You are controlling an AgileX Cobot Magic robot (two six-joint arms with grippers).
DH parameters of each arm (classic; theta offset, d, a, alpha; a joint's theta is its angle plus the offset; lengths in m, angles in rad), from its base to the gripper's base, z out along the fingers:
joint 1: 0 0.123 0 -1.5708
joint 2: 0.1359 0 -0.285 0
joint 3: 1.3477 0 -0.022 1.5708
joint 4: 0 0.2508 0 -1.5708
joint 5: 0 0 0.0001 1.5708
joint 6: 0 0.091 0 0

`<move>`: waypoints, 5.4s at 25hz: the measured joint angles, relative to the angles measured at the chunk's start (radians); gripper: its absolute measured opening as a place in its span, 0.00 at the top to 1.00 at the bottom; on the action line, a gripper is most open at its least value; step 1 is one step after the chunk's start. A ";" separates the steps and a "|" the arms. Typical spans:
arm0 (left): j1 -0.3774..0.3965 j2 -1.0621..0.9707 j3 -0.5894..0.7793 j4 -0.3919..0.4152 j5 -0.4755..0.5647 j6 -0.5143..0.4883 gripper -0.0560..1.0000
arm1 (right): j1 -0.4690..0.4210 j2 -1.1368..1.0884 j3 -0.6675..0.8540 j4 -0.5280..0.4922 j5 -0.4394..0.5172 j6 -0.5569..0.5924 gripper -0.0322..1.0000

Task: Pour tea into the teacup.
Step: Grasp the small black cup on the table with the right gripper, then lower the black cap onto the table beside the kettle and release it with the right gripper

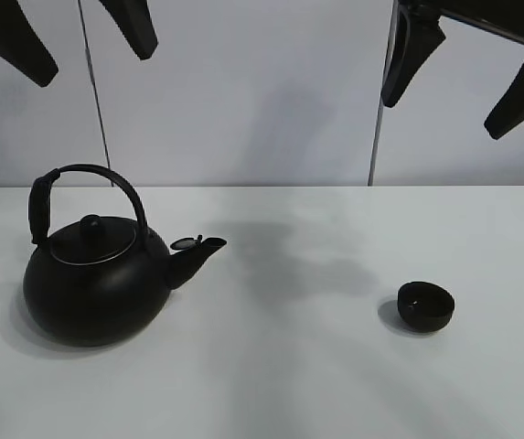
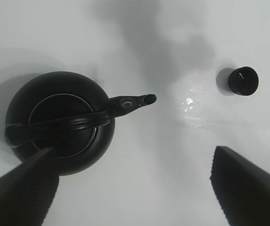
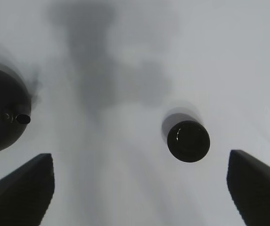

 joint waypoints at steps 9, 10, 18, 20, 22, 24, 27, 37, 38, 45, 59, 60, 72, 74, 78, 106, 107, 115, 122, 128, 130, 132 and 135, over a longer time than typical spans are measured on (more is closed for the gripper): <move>0.000 0.000 0.000 0.000 0.000 0.000 0.35 | 0.000 0.000 0.060 -0.087 0.029 -0.157 0.32; 0.000 0.000 0.000 0.000 0.000 0.000 0.35 | 0.000 0.000 0.088 -0.093 0.003 -0.168 0.32; 0.000 0.000 0.000 0.000 0.000 0.000 0.35 | 0.052 0.003 0.329 -0.156 -0.266 -0.207 0.33; 0.000 0.000 0.000 0.000 0.000 0.000 0.35 | 0.053 0.023 0.338 -0.156 -0.292 -0.209 0.33; 0.000 0.000 0.000 0.000 0.000 0.000 0.35 | 0.053 0.060 0.338 -0.160 -0.318 -0.209 0.33; 0.000 0.000 0.000 0.000 0.000 0.000 0.35 | 0.053 0.095 0.338 -0.160 -0.336 -0.209 0.33; 0.000 0.000 0.000 0.000 0.000 0.000 0.35 | 0.053 0.143 0.338 -0.160 -0.346 -0.209 0.33; 0.000 0.000 0.000 0.000 0.000 0.000 0.35 | 0.053 0.197 0.338 -0.157 -0.380 -0.209 0.34; 0.000 0.000 0.000 0.000 0.000 0.000 0.35 | 0.053 0.203 0.338 -0.154 -0.381 -0.209 0.34; 0.000 0.000 0.000 0.000 0.000 0.000 0.35 | 0.053 0.219 0.338 -0.148 -0.388 -0.209 0.35; 0.000 0.000 0.000 0.000 -0.001 0.000 0.35 | 0.053 0.266 0.338 -0.139 -0.387 -0.204 0.54; 0.000 0.000 0.000 0.000 -0.001 0.000 0.35 | 0.053 0.268 0.338 -0.139 -0.387 -0.203 0.57; 0.000 0.000 0.000 0.000 -0.001 0.000 0.35 | 0.062 0.197 0.327 -0.100 -0.384 -0.206 0.57; 0.000 0.000 0.000 0.000 -0.001 0.000 0.35 | 0.090 0.189 0.310 -0.097 -0.378 -0.207 0.57; 0.000 0.000 0.000 0.000 -0.001 0.000 0.35 | 0.183 0.186 0.287 -0.096 -0.385 -0.210 0.57; 0.000 0.000 0.000 0.000 -0.001 0.000 0.35 | 0.310 0.298 0.256 -0.078 -0.519 -0.203 0.57; 0.000 0.000 0.000 0.000 -0.001 0.000 0.35 | 0.310 0.304 0.256 -0.075 -0.519 -0.203 0.57; 0.000 0.000 0.000 0.000 -0.001 0.000 0.35 | 0.310 0.325 0.256 -0.056 -0.520 -0.203 0.57; 0.000 0.000 0.000 0.000 -0.001 0.000 0.35 | 0.310 0.329 0.256 -0.052 -0.528 -0.203 0.57; 0.000 0.000 0.000 0.000 -0.001 0.000 0.35 | 0.310 0.344 0.253 -0.049 -0.535 -0.203 0.57; 0.000 0.000 0.000 0.000 -0.001 0.000 0.35 | 0.310 0.344 0.253 -0.048 -0.535 -0.203 0.57; 0.000 0.000 0.000 0.000 -0.001 0.000 0.35 | 0.310 0.344 0.253 -0.048 -0.537 -0.202 0.54; 0.000 0.000 0.000 0.000 -0.001 0.000 0.35 | 0.310 0.344 0.253 -0.048 -0.533 -0.202 0.44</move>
